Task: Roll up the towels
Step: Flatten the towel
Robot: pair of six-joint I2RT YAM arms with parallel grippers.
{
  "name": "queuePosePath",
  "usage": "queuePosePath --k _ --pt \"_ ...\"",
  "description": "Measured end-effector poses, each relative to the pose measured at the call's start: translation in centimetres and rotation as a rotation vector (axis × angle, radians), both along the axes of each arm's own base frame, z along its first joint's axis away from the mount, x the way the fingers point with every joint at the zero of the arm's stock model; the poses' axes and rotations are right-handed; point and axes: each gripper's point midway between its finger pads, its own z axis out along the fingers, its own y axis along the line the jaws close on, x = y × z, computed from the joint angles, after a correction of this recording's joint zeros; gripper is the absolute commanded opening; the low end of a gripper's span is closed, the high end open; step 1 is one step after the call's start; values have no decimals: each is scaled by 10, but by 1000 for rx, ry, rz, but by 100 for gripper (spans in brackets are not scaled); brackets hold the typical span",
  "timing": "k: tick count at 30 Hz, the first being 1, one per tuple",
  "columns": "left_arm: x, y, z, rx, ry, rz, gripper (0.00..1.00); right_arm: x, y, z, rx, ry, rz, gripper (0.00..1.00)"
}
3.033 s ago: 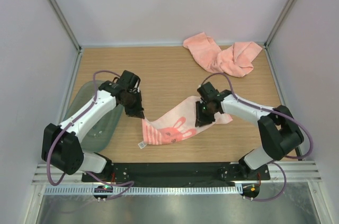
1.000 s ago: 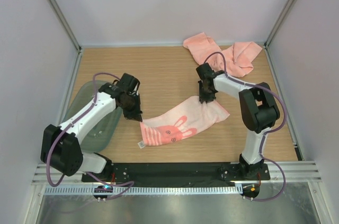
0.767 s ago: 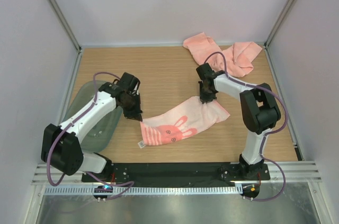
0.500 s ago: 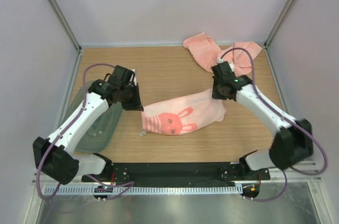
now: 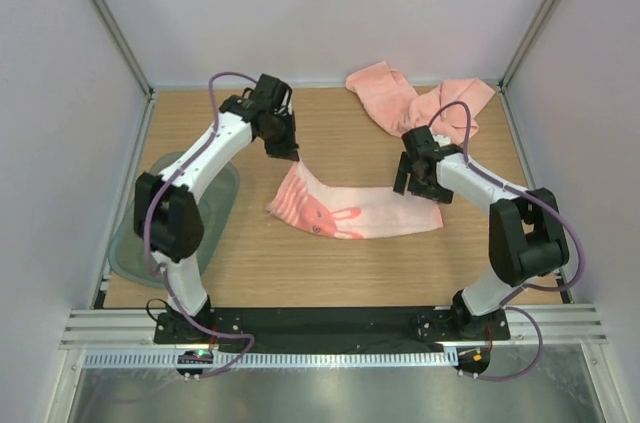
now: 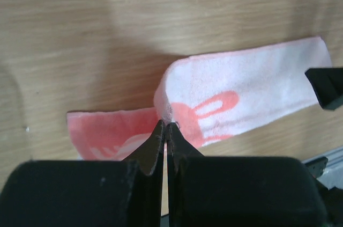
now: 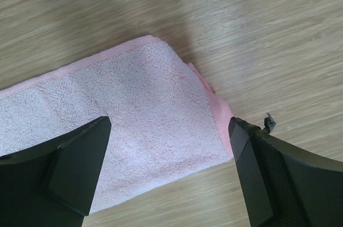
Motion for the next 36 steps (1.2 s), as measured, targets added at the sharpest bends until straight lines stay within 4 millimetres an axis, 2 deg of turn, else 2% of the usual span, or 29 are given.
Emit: queuePosePath --k 2,3,6,9,12,13,17,25,31,36 --pt "16 -6 -13 12 17 2 0 0 -5 -2 4 10 -15 100" --pt "18 -7 -20 20 31 3 0 6 -5 5 18 -12 -22 100" --pt "15 -4 -39 51 86 7 0 18 -9 16 48 -53 -44 99" --pt "11 -1 -45 64 103 9 0 29 -21 22 85 -83 -81 96" --pt "8 1 -50 72 117 10 0 32 -30 17 114 -72 -106 87" --pt "6 1 -52 74 122 10 0 33 -31 14 123 -63 -110 81" --pt "3 3 -56 80 134 10 0 29 -24 -6 160 -10 -94 66" --pt "3 3 -57 81 135 10 0 10 -21 -36 194 86 -93 50" --pt "2 4 -59 85 141 10 0 11 -21 -43 206 94 -85 16" --pt "-1 6 -60 96 147 13 0 11 -21 -39 205 84 -81 13"
